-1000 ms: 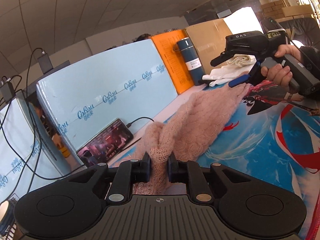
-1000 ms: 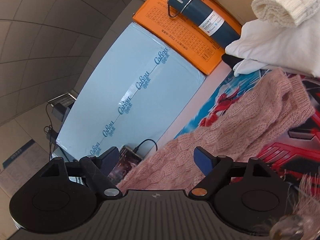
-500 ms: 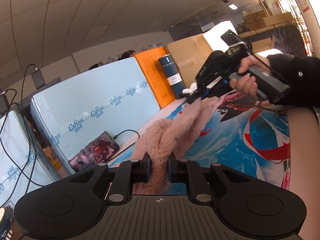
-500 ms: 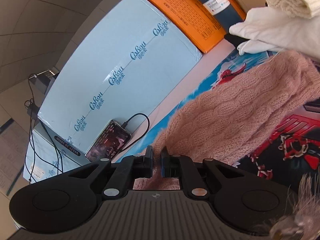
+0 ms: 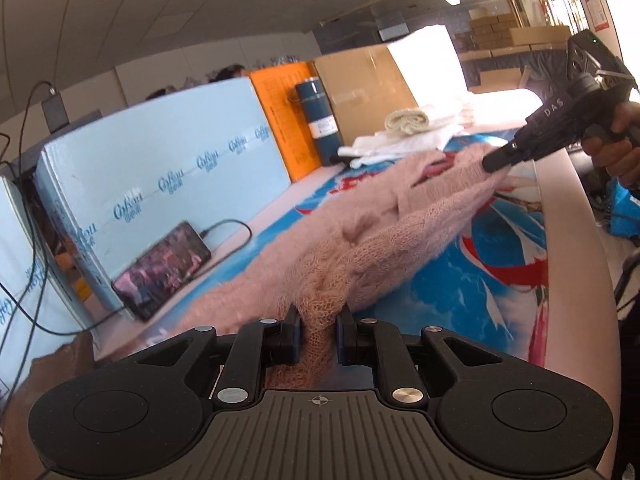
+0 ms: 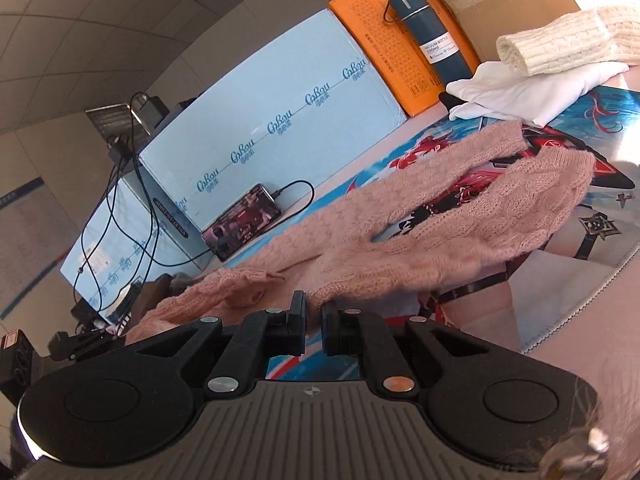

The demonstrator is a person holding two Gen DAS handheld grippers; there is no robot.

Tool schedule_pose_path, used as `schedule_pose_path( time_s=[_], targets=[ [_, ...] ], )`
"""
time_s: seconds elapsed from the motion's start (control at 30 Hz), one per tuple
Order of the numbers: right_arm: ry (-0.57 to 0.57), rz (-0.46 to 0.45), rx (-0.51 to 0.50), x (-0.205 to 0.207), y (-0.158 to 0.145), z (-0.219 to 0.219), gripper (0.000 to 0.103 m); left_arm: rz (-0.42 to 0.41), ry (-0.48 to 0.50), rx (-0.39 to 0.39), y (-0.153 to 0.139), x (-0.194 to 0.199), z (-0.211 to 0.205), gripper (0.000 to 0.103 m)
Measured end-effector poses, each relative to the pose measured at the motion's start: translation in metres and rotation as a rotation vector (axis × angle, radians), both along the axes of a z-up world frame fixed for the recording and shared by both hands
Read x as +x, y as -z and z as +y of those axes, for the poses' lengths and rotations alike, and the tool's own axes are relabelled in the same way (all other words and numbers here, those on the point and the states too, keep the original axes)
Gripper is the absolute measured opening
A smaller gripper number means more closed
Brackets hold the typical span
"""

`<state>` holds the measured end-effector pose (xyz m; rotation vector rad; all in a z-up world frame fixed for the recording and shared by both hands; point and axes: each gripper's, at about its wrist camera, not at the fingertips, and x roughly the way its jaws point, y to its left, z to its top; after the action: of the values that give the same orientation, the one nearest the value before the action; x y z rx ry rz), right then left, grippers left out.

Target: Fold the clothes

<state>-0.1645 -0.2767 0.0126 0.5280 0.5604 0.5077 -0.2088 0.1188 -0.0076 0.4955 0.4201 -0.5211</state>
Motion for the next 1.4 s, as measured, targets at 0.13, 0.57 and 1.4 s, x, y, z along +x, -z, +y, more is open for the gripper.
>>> schedule_pose_path(
  time_s=[0.13, 0.57, 1.4],
  targets=[
    [0.119, -0.021, -0.055, 0.000, -0.001, -0.021, 0.041, 0.090, -0.037, 0.015, 0.009, -0.008, 0.010, 0.026],
    [0.530, 0.067, -0.349, 0.080, 0.008, -0.064, 0.034, -0.005, -0.265, -0.326, -0.007, -0.002, 0.029, 0.095],
    [-0.020, -0.112, -0.241, 0.083, -0.038, 0.065, 0.062, -0.048, -0.515, -0.054, 0.001, -0.010, 0.027, 0.098]
  ],
)
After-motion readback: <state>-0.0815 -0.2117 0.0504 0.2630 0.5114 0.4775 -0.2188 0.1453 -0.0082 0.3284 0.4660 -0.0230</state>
